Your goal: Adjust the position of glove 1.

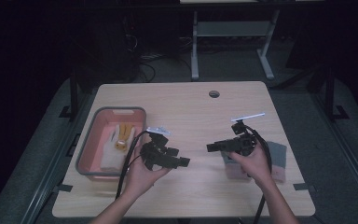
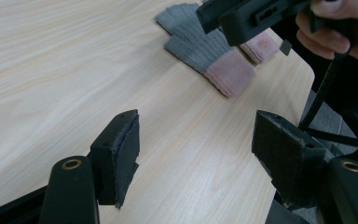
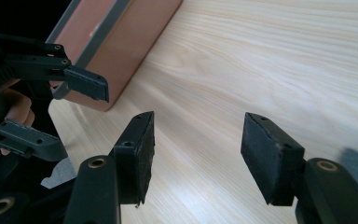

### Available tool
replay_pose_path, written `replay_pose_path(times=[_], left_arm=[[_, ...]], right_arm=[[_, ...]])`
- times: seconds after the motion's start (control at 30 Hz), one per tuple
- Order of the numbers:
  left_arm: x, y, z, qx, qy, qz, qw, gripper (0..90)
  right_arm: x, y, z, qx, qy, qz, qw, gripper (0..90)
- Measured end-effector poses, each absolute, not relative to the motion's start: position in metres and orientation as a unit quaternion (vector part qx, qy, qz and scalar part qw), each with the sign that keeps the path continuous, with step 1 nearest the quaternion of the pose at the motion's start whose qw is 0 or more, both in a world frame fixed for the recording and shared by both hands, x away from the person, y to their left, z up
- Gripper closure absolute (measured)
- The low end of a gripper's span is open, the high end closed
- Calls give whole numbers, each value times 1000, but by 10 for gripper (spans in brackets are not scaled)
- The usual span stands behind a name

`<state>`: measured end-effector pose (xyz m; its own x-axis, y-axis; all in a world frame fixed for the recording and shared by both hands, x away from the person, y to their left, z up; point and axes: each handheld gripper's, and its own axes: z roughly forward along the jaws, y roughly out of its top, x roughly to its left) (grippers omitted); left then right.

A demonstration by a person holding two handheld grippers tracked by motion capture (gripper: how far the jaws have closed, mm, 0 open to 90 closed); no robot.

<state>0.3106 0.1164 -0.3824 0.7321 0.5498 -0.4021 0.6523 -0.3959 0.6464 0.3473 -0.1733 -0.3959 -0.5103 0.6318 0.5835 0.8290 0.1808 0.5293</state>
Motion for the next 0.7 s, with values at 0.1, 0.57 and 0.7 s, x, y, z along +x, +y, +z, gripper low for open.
replay_pose_path(times=[0.1, 0.57, 0.7], left_arm=[[310, 109, -386, 834, 358, -68, 416, 323], [308, 76, -395, 839, 339, -83, 417, 307], [307, 70, -396, 839, 335, -85, 420, 307]], right_arm=[[344, -184, -397, -489, -756, -421, 111, 433], [330, -234, -413, -527, -747, -398, 73, 403], [325, -247, -414, -531, -749, -392, 60, 403]])
